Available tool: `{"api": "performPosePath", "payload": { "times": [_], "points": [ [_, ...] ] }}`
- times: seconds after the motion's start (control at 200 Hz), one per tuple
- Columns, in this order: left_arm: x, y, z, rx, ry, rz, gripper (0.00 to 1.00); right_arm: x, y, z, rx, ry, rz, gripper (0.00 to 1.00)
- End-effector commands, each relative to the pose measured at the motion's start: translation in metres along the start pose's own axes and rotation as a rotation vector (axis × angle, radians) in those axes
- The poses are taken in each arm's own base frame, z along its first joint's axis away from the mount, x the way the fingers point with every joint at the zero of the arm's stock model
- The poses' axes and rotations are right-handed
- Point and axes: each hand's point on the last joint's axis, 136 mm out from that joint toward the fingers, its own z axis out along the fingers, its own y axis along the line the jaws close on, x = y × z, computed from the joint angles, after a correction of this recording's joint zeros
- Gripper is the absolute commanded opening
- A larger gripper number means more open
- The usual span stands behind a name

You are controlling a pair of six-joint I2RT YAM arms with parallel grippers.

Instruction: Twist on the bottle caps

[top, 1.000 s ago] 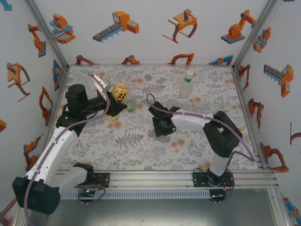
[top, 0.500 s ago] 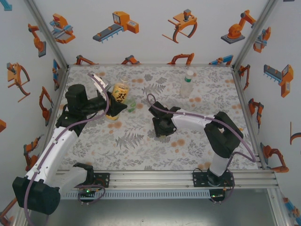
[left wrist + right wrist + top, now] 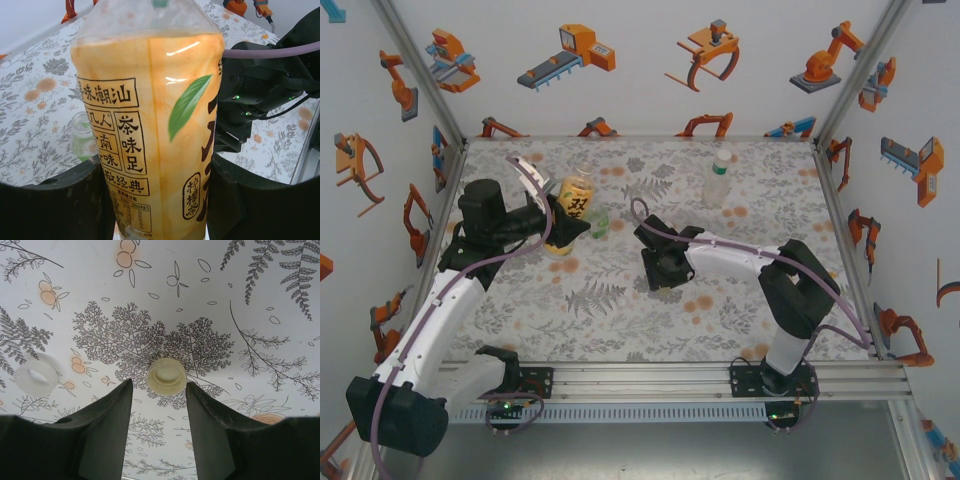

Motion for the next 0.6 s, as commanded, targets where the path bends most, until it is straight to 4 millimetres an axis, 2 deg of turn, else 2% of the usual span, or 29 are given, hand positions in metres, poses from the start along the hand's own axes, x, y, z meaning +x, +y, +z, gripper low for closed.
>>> {"api": "performPosePath", "payload": {
  "times": [0.0,0.596],
  "points": [
    [-0.008,-0.007,-0.005,0.021,-0.027,0.018,0.00,-0.010,0.006,-0.009,-0.005,-0.028,0.009,0.46],
    [-0.006,-0.006,-0.004,0.022,-0.020,0.009,0.00,-0.004,0.001,0.007,0.030,0.012,0.002,0.47]
  ]
}}
